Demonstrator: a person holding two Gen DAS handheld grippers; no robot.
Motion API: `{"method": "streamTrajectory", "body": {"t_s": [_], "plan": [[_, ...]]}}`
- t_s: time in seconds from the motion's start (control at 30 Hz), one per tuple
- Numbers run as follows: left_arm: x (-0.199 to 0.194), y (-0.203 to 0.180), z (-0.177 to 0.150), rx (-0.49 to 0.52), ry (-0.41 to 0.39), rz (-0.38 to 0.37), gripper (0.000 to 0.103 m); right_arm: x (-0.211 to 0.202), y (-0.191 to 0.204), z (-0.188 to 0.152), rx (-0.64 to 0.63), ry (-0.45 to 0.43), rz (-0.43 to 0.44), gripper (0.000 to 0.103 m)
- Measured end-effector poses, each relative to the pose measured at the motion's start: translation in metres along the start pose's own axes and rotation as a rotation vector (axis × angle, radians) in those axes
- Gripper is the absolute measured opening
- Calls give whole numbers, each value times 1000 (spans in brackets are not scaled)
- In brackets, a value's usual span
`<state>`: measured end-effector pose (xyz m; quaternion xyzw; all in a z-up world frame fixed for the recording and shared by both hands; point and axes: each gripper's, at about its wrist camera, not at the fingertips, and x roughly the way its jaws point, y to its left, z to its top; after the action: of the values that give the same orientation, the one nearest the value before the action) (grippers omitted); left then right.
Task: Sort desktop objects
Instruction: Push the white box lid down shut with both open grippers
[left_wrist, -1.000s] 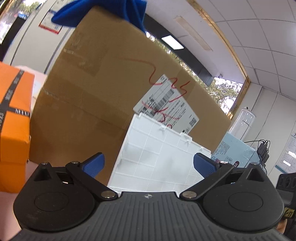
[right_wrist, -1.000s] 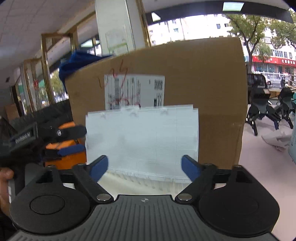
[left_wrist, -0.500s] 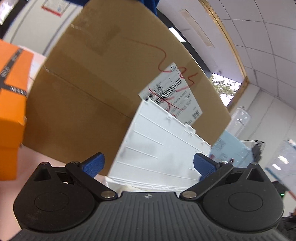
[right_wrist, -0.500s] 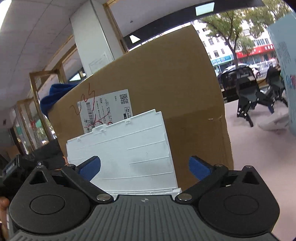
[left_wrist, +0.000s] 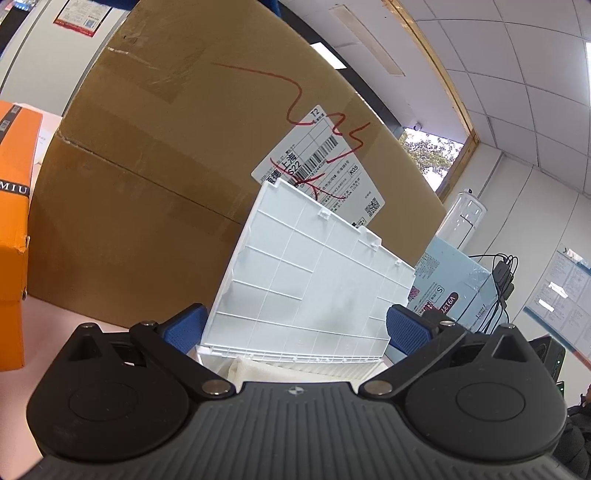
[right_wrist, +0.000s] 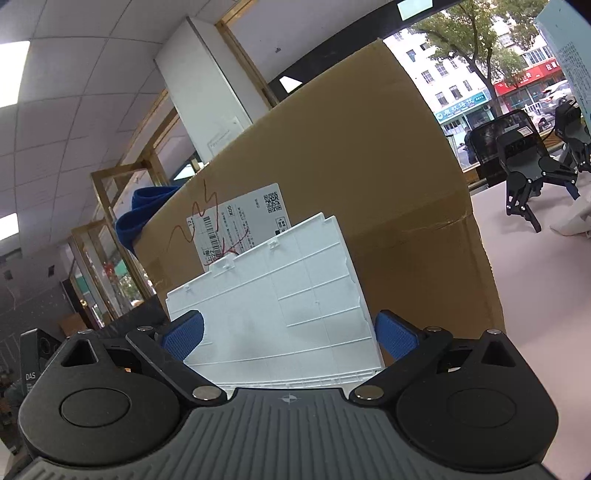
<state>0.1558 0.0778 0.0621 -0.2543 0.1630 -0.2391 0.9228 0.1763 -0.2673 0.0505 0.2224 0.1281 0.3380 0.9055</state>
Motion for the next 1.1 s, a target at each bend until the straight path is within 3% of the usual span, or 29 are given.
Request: {"method": "streamTrajectory", "body": {"t_s": [0.27,0.63,0.93,1.1], "plan": [[-8,-14,-3,102,-68,-25,103,-8,11,-2,-79,-71,51,101],[-12,-20,1,109,-75,-47,103,-11,16,4,-72,-93,104,102],[-15,-38,-5,174,-70,1,103,-16,23,2,-71,-90,133,103],[-22,-53,-16,269,-76,41,103,-22,32,-3,-94,-81,109,103]]}}
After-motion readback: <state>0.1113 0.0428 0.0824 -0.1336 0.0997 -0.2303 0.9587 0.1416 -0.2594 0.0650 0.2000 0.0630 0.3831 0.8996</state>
